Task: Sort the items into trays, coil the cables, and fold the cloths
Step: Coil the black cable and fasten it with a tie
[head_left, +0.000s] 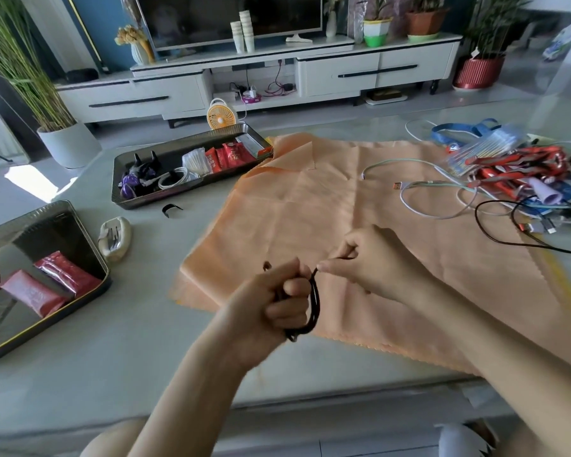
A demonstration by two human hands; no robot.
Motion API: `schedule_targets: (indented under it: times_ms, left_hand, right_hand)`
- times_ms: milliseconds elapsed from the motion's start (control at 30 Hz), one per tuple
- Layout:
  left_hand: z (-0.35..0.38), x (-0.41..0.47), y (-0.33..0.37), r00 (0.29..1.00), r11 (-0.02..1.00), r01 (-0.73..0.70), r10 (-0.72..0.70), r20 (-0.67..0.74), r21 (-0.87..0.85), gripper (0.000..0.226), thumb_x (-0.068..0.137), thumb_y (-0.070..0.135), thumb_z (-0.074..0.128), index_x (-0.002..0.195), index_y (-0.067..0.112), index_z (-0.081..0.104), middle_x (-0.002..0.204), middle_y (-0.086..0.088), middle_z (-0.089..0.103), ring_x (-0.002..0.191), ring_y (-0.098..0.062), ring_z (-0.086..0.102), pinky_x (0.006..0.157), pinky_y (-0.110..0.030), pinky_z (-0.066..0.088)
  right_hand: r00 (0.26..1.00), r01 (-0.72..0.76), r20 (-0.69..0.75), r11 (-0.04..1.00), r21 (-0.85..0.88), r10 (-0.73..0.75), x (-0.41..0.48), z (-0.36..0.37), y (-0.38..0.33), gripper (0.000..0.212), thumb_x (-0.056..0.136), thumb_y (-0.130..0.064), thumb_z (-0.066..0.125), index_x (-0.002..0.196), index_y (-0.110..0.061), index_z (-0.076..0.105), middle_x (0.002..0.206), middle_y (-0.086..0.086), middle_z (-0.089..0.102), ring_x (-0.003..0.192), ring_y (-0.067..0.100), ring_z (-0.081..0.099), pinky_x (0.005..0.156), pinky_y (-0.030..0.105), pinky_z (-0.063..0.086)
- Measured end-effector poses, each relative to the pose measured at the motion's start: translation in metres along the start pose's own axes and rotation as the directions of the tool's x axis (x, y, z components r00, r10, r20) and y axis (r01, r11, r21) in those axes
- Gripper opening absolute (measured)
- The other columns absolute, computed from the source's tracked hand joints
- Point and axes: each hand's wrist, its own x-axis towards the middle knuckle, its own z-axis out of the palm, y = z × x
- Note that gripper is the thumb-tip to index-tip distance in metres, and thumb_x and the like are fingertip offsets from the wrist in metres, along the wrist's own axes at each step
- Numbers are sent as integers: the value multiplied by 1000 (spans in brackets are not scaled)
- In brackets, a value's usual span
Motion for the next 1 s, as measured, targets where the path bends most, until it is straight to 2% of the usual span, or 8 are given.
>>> schedule_targets:
  times_ms: [100,233,400,533,667,800,900,1000]
  left_hand:
    - [11,6,-19,985,989,-64,84,-148,136,27,98,21,40,78,6,50,58,-8,66,39,-13,55,38,-16,41]
    - [12,13,-23,961,982,-121,151,-230,142,34,100,20,38,75,4,55,51,-4,55,43,-14,54,44,-22,43]
    - [8,10,-7,960,994,-110,107,-257,2,53,100,34,31,83,0,68,86,-13,71,74,-18,70,70,-28,51]
    - [8,6,7,951,947,-205,132,-281,-246,40,99,37,37,69,14,49,46,7,43,43,-9,53,48,-15,47]
    - [3,4,18,947,916,-271,198,-252,-298,38,99,33,35,69,12,47,40,10,28,34,-4,31,36,-13,33]
    - [9,1,14,992,949,-125,116,-49,-289,36,90,27,41,59,13,52,39,9,22,31,-4,22,34,-15,26]
    - [16,4,-1,996,975,-37,52,66,-217,38,87,27,42,52,15,51,38,11,23,31,-3,23,34,-15,27]
    - [17,8,-8,999,995,-14,17,35,-103,40,87,32,44,52,15,52,38,9,28,31,-4,28,36,-16,28]
  right_hand:
    - [978,88,-185,995,-39,-94,-6,8,-7,22,78,-31,73,67,-14,63,61,-7,62,56,4,54,53,20,41]
    - [888,314,-246,903,-295,-389,-28,30,-25,19,90,-24,54,75,-16,64,72,-3,61,62,21,58,63,31,45]
    - [733,524,-88,642,-560,-675,-47,52,-32,18,71,-4,69,89,-5,70,76,9,62,54,22,59,39,29,46]
    - [676,544,-23,520,-658,-737,-54,65,-32,41,77,-1,46,113,0,66,82,8,64,70,19,63,48,25,49]
    - [582,743,-128,589,-317,-803,-53,52,-25,34,90,-14,52,121,-3,60,96,11,63,81,24,61,69,32,51]
    - [895,408,-270,895,180,-354,-46,44,-25,53,90,-45,50,134,-17,41,119,-7,49,108,4,48,93,19,39]
    - [973,-124,225,704,699,-52,-39,39,-26,58,79,-57,53,124,-20,49,101,-8,70,94,2,65,76,16,51]
    - [991,-88,130,666,741,-12,-37,47,-19,30,84,-50,50,87,-22,62,72,-7,71,68,3,67,58,14,49]
